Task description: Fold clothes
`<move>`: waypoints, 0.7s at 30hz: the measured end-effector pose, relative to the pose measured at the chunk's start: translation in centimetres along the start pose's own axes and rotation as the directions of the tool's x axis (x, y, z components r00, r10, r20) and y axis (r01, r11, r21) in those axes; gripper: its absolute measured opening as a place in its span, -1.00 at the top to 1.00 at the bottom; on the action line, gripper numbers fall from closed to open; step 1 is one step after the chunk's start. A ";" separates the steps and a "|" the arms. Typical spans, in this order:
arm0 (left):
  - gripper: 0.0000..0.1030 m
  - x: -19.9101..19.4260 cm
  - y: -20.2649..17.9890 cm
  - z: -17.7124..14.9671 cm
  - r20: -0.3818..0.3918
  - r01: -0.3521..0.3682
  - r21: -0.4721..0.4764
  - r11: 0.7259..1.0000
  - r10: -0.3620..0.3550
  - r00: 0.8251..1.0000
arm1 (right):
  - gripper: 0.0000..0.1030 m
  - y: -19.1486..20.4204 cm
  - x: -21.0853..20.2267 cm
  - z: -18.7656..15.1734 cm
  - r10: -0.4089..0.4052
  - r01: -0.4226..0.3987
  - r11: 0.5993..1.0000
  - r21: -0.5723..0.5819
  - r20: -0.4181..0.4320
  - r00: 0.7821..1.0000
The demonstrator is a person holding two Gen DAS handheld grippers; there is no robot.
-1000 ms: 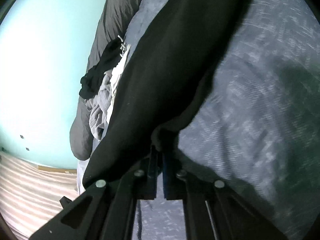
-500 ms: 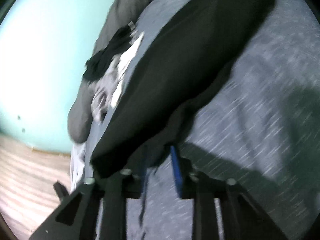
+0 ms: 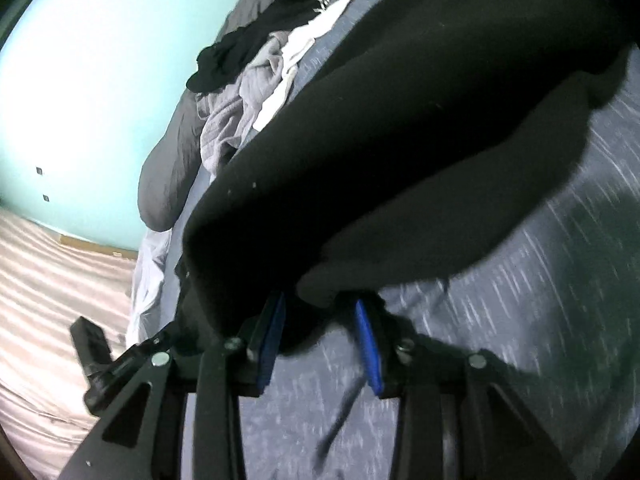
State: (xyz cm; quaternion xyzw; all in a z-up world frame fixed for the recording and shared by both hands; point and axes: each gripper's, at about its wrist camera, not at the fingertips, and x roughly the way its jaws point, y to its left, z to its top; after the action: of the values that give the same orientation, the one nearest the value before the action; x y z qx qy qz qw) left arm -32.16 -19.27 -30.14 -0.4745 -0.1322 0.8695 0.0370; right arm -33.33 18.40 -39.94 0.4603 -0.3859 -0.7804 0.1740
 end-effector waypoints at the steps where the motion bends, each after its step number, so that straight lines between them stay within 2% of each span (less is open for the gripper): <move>1: 0.38 0.0 -0.1 -0.1 -0.001 0.003 0.000 1.000 -0.003 1.000 | 0.31 0.1 0.2 0.2 -0.008 0.008 1.000 -0.011 0.004 1.000; 2: 0.38 0.0 -0.2 -0.1 -0.001 0.004 0.004 1.000 -0.004 1.000 | 0.34 0.3 0.4 0.4 -0.012 0.012 1.000 -0.027 0.011 1.000; 5: 0.38 0.1 -0.4 -0.1 -0.002 0.007 0.006 1.000 -0.007 1.000 | 0.77 0.7 0.4 0.7 -0.003 0.004 0.999 -0.050 0.010 1.000; 6: 0.38 0.0 -0.4 -0.1 -0.002 0.008 0.004 1.000 -0.008 1.000 | 0.84 0.8 0.2 0.7 0.005 -0.004 0.999 -0.045 0.004 1.000; 13: 0.38 -0.7 -0.3 -0.2 0.004 0.008 0.003 1.000 -0.008 1.000 | 0.89 1.6 -3.0 1.0 0.123 -0.119 0.990 0.081 -0.045 0.991; 16: 0.38 -0.9 -0.1 -0.1 0.003 0.013 -0.011 1.000 -0.013 1.000 | 0.89 1.4 -2.0 1.5 0.105 -0.097 0.988 0.118 -0.066 0.992; 18: 0.38 -1.1 -0.3 -0.2 0.004 0.017 -0.009 1.000 -0.017 1.000 | 0.89 0.6 -0.4 1.4 0.060 -0.049 0.991 0.122 -0.086 0.994; 21: 0.38 -1.4 -0.6 -0.2 0.005 0.014 0.010 1.000 -0.014 1.000 | 0.88 -0.6 0.3 0.5 0.017 -0.007 0.995 0.095 -0.109 0.994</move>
State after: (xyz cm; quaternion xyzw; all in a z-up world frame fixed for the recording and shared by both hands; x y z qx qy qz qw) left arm -31.26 -18.96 -28.96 -0.4711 -0.1312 0.8711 0.0452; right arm -33.86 18.75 -40.44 0.5080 -0.4150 -0.7336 0.1775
